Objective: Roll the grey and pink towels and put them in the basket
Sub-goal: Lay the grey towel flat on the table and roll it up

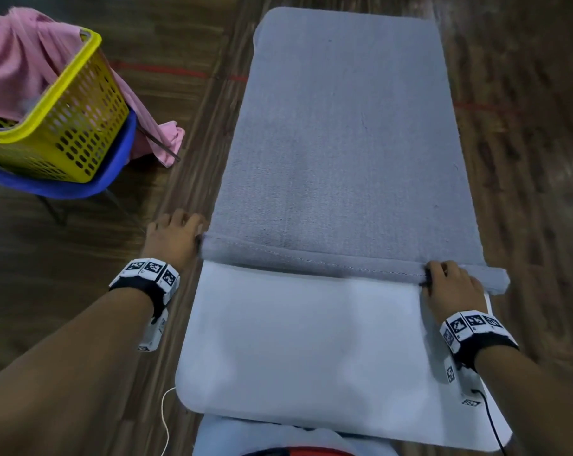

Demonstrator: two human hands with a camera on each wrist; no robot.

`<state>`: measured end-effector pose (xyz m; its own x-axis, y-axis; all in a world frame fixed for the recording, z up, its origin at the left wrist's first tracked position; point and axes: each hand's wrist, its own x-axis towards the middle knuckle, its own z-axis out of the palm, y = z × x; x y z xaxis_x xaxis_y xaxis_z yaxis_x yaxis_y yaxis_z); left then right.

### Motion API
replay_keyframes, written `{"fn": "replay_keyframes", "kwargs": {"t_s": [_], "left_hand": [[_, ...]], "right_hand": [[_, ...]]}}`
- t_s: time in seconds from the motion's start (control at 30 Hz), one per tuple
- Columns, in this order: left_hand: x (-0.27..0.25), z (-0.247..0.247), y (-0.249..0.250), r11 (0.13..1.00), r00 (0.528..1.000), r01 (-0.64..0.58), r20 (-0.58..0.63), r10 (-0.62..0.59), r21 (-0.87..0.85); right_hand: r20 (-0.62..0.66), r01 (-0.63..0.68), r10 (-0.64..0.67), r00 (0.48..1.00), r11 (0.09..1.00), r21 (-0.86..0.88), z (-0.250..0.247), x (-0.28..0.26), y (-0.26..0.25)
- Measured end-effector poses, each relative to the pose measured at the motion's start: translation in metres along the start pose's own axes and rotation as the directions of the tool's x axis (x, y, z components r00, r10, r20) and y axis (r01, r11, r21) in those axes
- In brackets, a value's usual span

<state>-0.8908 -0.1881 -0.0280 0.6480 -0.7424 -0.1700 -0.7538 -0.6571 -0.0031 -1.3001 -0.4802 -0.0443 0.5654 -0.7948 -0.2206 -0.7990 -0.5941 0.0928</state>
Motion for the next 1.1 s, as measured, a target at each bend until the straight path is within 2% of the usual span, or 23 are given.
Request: {"fn": "replay_keyframes", "kwargs": {"t_s": [0.1, 0.17, 0.2, 0.37, 0.47, 0.53, 0.57, 0.67, 0.8, 0.87, 0.93, 1.0, 1.07, 1.1], "left_hand": [[-0.015, 0.006, 0.025, 0.995, 0.985, -0.102, -0.140, 0.101, 0.002], [-0.026, 0.015, 0.047, 0.978, 0.969, -0.207, -0.133, 0.209, 0.030], [-0.031, 0.018, 0.056, 0.974, 0.968, -0.223, -0.108, 0.226, 0.035], [-0.035, 0.023, 0.071, 0.989, 0.989, -0.140, -0.044, 0.142, 0.054], [-0.036, 0.024, 0.078, 0.981, 0.989, -0.147, -0.005, 0.149, 0.131], [-0.034, 0.023, 0.079, 0.977, 0.987, -0.158, -0.021, 0.162, 0.144], [-0.030, 0.021, 0.079, 0.977, 0.987, -0.157, -0.007, 0.159, 0.144], [-0.014, 0.008, 0.075, 0.966, 0.976, -0.191, 0.136, 0.169, 0.174], [0.002, -0.011, 0.063, 0.987, 0.950, -0.154, 0.267, 0.162, -0.052], [0.005, -0.013, 0.058, 0.984, 0.949, -0.161, 0.263, 0.175, -0.076], [0.004, -0.009, 0.055, 0.975, 0.968, -0.221, 0.124, 0.218, 0.006], [-0.004, -0.003, 0.054, 0.969, 0.971, -0.238, -0.022, 0.240, 0.073], [-0.015, 0.002, 0.052, 0.970, 0.967, -0.228, -0.098, 0.236, 0.090], [-0.021, 0.005, 0.050, 0.972, 0.970, -0.217, -0.087, 0.225, 0.093]], "right_hand": [[0.003, 0.005, -0.005, 1.000, 1.000, 0.001, -0.002, 0.003, 0.001], [0.008, 0.012, -0.012, 1.000, 1.000, -0.001, -0.003, 0.006, 0.003], [0.011, 0.017, -0.017, 1.000, 1.000, 0.000, -0.004, 0.008, 0.005], [0.067, 0.058, -0.058, 0.996, 0.998, -0.004, -0.010, 0.019, 0.013], [0.094, 0.062, -0.060, 0.994, 0.998, -0.017, -0.014, 0.025, 0.013], [0.102, 0.074, -0.072, 0.992, 0.997, -0.011, -0.015, 0.029, 0.014], [0.118, 0.085, -0.083, 0.990, 0.996, -0.012, -0.015, 0.032, 0.016], [0.237, 0.135, -0.136, 0.962, 0.991, 0.019, -0.018, 0.042, 0.024], [0.380, 0.157, -0.171, 0.909, 0.985, 0.068, -0.036, 0.061, 0.034], [0.301, 0.163, -0.170, 0.938, 0.985, 0.051, -0.044, 0.064, 0.037], [0.063, 0.173, -0.173, 0.983, 0.985, 0.011, -0.044, 0.060, 0.036], [-0.093, 0.192, -0.188, 0.978, 0.981, 0.032, -0.038, 0.050, 0.023], [-0.122, 0.247, -0.239, 0.963, 0.967, 0.058, -0.026, 0.035, 0.006], [-0.103, 0.247, -0.239, 0.965, 0.967, 0.064, -0.021, 0.029, -0.002]]}}
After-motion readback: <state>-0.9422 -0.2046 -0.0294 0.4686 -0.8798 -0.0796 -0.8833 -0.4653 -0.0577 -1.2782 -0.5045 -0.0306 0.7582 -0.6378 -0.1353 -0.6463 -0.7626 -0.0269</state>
